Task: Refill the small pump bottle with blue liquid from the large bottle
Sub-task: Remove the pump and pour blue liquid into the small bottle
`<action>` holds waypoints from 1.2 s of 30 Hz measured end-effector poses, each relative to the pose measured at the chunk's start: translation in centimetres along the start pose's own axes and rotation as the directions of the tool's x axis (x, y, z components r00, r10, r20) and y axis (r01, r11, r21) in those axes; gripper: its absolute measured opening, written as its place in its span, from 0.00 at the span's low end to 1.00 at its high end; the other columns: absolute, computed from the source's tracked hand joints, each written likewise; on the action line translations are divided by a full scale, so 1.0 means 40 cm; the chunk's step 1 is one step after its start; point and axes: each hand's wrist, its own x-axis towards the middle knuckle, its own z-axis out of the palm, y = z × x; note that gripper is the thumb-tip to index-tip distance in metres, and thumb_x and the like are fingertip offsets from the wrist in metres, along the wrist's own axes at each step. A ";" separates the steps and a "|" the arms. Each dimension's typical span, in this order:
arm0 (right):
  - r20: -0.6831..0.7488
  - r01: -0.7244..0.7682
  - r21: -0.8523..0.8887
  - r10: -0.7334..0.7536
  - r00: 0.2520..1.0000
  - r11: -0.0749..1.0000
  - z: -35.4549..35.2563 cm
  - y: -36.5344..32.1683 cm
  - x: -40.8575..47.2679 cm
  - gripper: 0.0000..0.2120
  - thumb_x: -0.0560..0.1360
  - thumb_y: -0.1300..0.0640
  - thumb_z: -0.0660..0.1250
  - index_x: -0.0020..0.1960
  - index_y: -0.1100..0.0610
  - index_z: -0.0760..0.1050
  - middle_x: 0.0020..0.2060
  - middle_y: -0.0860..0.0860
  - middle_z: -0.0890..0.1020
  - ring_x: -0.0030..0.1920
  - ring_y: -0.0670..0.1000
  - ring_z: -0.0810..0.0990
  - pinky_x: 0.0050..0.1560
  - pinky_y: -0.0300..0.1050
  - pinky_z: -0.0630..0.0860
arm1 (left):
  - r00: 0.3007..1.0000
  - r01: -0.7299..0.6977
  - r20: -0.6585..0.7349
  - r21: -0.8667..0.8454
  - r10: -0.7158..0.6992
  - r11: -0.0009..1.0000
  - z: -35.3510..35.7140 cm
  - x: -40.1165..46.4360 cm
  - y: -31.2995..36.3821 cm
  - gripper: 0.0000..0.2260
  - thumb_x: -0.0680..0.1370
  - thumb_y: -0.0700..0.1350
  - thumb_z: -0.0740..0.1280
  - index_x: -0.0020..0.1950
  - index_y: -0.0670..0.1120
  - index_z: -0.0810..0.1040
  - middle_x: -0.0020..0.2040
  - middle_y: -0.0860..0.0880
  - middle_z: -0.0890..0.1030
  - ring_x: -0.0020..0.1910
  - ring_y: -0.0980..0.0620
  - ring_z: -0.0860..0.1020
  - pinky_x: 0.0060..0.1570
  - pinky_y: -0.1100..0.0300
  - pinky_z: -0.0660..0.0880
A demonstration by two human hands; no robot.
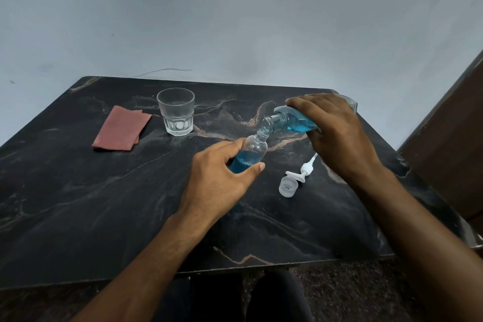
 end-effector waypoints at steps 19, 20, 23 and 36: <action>0.015 -0.008 0.003 0.008 1.000 1.000 0.002 -0.006 0.002 0.24 0.70 0.73 0.73 0.64 0.61 0.79 0.58 0.55 0.84 0.59 0.60 0.80 0.62 0.56 0.73 | 1.000 0.014 -0.001 0.015 -0.014 1.000 -0.004 -0.003 -0.005 0.22 0.71 0.53 0.79 0.65 0.55 0.83 0.49 0.60 0.85 0.50 0.60 0.81 0.50 0.67 0.78; 0.015 -0.010 0.005 0.010 1.000 1.000 0.003 -0.006 0.002 0.24 0.70 0.73 0.73 0.64 0.61 0.79 0.58 0.55 0.84 0.59 0.60 0.80 0.62 0.55 0.73 | 1.000 0.015 0.000 0.012 -0.015 1.000 -0.004 -0.004 -0.005 0.22 0.71 0.53 0.79 0.65 0.55 0.83 0.48 0.60 0.85 0.50 0.59 0.81 0.50 0.66 0.78; 0.012 -0.001 0.015 0.001 1.000 1.000 0.006 -0.006 0.001 0.24 0.70 0.74 0.72 0.64 0.61 0.79 0.58 0.55 0.84 0.59 0.60 0.80 0.62 0.57 0.73 | 1.000 0.016 -0.001 0.009 -0.016 1.000 -0.004 -0.004 -0.008 0.21 0.71 0.53 0.79 0.64 0.55 0.84 0.47 0.59 0.85 0.48 0.58 0.82 0.48 0.65 0.78; -0.001 0.015 -0.004 -0.015 1.000 1.000 0.003 -0.008 0.003 0.24 0.70 0.73 0.72 0.64 0.60 0.79 0.57 0.55 0.84 0.59 0.60 0.80 0.62 0.57 0.74 | 1.000 0.003 0.006 0.016 -0.004 1.000 -0.002 -0.001 -0.014 0.21 0.71 0.55 0.78 0.63 0.56 0.83 0.48 0.60 0.85 0.50 0.59 0.81 0.49 0.66 0.78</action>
